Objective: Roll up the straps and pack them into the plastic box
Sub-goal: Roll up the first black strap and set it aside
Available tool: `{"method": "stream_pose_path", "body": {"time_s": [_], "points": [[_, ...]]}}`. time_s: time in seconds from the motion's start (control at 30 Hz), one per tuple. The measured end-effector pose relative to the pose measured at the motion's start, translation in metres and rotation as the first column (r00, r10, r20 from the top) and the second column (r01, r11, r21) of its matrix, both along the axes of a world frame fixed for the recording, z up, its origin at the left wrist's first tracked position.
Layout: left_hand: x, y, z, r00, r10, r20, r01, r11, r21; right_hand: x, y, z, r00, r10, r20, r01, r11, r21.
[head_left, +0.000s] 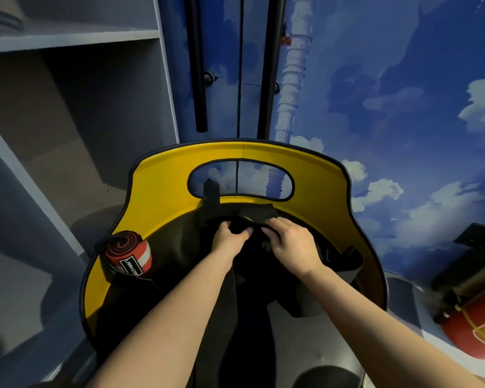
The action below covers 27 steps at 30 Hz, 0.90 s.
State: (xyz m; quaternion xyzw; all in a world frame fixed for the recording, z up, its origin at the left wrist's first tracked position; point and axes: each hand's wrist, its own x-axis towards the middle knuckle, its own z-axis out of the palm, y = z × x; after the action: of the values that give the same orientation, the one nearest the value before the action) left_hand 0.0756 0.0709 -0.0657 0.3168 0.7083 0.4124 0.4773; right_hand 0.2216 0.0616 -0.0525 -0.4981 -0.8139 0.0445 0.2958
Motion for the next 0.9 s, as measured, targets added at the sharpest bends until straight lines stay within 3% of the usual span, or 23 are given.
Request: {"method": "stream_pose_path", "body": {"time_s": [0.13,0.3,0.47,0.57,0.63,0.73,0.83,0.87,0.9], "points": [[0.005,0.001,-0.002,0.977,0.076,0.199,-0.072,0.997,-0.028,0.001,0.003,0.004,0.994,0.0,0.105,0.012,0.994,-0.111],[0.004,-0.005,-0.008,0.997,-0.072,0.042,0.071,0.997,0.015,0.005,0.015,0.013,0.962,-0.265,0.067,0.272,0.951,-0.143],[-0.001,-0.007,-0.012,0.995,-0.1,-0.02,0.1,0.995,0.0,0.018,0.026,0.018,0.822,-0.538,-0.187,0.443,0.81,-0.384],[-0.004,-0.007,-0.012,0.991,-0.13,-0.019,0.129,0.991,-0.042,0.016,0.025,0.02,0.81,-0.513,-0.286,0.379,0.828,-0.414],[-0.003,-0.008,-0.01,0.978,-0.175,-0.111,0.174,0.985,-0.02,0.011,0.024,0.021,0.82,-0.448,-0.357,0.295,0.865,-0.407],[-0.001,-0.011,-0.004,0.887,-0.221,-0.406,0.259,0.965,0.041,0.006,0.021,0.028,0.795,-0.404,-0.453,0.208,0.882,-0.422],[-0.005,-0.018,0.001,0.635,-0.233,-0.737,0.385,0.922,0.04,0.004,0.019,0.049,0.736,-0.361,-0.573,0.119,0.901,-0.417],[-0.008,-0.018,-0.002,0.585,-0.272,-0.764,0.437,0.899,0.014,0.002,0.02,0.057,0.717,-0.341,-0.608,0.086,0.909,-0.409],[-0.01,-0.018,-0.004,0.595,-0.351,-0.724,0.485,0.874,-0.025,0.0,0.022,0.066,0.705,-0.321,-0.633,0.058,0.915,-0.4]]}}
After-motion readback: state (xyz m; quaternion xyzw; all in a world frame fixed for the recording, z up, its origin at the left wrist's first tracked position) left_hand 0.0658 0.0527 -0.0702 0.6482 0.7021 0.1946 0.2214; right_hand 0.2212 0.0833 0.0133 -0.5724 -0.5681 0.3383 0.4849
